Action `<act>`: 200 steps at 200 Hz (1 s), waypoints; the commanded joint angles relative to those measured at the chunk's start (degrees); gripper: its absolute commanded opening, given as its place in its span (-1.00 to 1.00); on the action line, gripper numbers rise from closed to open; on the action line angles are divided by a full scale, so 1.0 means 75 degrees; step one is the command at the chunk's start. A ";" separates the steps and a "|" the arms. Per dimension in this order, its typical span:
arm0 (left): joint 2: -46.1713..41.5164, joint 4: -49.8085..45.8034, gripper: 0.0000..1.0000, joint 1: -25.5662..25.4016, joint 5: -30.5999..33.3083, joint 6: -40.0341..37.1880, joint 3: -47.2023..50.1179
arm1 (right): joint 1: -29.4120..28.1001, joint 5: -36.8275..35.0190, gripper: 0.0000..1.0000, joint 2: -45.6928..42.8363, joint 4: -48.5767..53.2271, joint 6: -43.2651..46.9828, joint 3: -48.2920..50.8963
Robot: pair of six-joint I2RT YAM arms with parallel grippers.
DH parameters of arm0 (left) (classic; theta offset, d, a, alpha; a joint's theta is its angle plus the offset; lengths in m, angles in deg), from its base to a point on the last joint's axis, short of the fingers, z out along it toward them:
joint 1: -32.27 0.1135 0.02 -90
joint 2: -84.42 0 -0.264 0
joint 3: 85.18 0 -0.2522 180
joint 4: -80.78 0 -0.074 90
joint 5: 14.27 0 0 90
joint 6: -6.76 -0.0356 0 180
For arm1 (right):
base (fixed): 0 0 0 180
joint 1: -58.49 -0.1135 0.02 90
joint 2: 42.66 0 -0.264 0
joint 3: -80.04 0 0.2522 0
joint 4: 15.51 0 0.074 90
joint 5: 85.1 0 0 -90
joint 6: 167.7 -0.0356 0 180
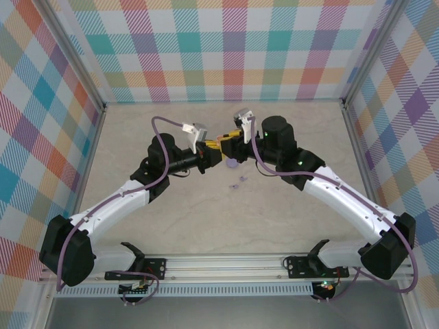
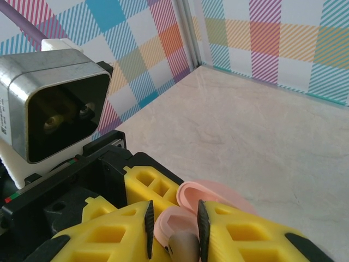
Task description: Insert the wireless bluetooth earbuds into the charging case
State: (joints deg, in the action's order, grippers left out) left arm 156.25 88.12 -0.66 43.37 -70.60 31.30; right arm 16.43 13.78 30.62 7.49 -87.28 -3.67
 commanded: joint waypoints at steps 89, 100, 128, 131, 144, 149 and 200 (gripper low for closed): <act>0.0009 0.0207 -0.81 -0.0098 -0.0174 0.0037 -0.0232 | -0.0040 0.0014 -0.28 -0.0150 0.0315 -0.0208 -0.0642; -0.0003 0.0225 -0.81 -0.0098 -0.0181 0.0037 -0.0202 | -0.0040 -0.0064 -0.27 -0.0170 0.0384 -0.0199 -0.0698; -0.0024 0.0238 -0.81 -0.0098 -0.0124 0.0007 -0.0172 | -0.0040 -0.0462 -0.27 -0.0291 0.0536 -0.0289 -0.0739; -0.0029 0.0240 -0.81 -0.0088 -0.0116 0.0012 -0.0164 | -0.0043 -0.0566 -0.27 -0.0313 0.0572 -0.0317 -0.0739; -0.0070 0.0257 -0.81 -0.0097 -0.0070 -0.0008 -0.0141 | -0.0029 -0.1127 -0.27 -0.0399 0.0828 -0.0351 -0.0783; -0.0085 0.0242 -0.81 -0.0098 -0.0040 -0.0024 -0.0138 | -0.0028 -0.1345 -0.26 -0.0417 0.0979 -0.0378 -0.0822; -0.0274 0.0188 -0.82 -0.0098 0.0192 -0.0140 -0.0130 | 0.0135 -0.1817 -0.38 -0.0422 0.2355 -0.0344 -0.1173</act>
State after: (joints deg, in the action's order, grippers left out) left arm 156.23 88.14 -0.66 43.90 -70.84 31.30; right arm 16.97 2.42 28.41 19.10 -89.62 -10.25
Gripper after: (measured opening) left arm 0.229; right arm 0.322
